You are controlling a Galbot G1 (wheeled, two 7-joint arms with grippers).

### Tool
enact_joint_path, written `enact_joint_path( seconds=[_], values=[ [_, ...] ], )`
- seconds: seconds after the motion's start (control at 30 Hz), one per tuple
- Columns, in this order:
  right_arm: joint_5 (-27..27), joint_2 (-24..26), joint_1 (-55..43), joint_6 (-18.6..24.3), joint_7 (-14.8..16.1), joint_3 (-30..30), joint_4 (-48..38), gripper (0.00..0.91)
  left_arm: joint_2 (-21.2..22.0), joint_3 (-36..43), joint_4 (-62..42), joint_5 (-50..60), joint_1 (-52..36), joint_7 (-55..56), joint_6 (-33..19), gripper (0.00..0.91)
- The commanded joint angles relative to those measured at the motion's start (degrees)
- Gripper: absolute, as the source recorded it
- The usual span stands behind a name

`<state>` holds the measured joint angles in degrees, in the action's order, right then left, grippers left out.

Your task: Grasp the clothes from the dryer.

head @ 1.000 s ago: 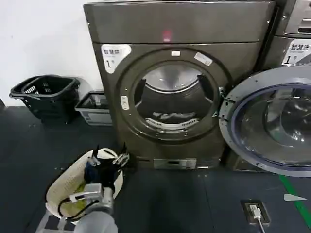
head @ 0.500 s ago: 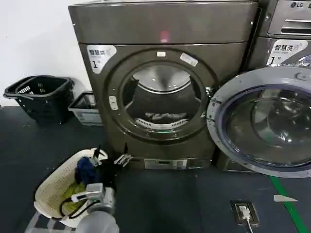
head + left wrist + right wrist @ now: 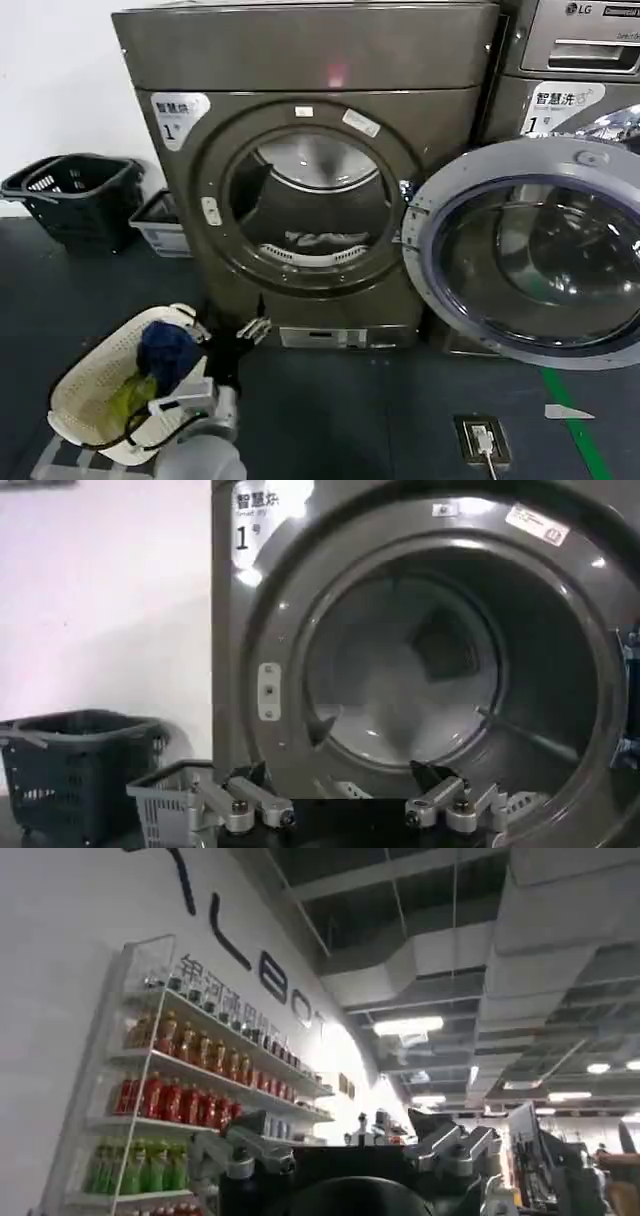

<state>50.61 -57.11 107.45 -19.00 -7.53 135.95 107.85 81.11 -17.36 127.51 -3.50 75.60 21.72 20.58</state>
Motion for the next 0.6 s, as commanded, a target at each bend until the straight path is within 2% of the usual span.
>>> enact_joint_path(
  seconds=[0.03,0.6],
  values=[
    [0.0,0.0,0.0,0.0,0.0,0.0,0.0,0.907,-0.1,0.1,0.0,0.0,0.0,0.0,0.0,0.907],
    [-0.1,-0.3,-0.1,1.0,0.1,-0.3,0.1,0.907,0.0,0.0,-0.2,0.0,-0.3,-0.1,0.0,0.907]
  ],
)
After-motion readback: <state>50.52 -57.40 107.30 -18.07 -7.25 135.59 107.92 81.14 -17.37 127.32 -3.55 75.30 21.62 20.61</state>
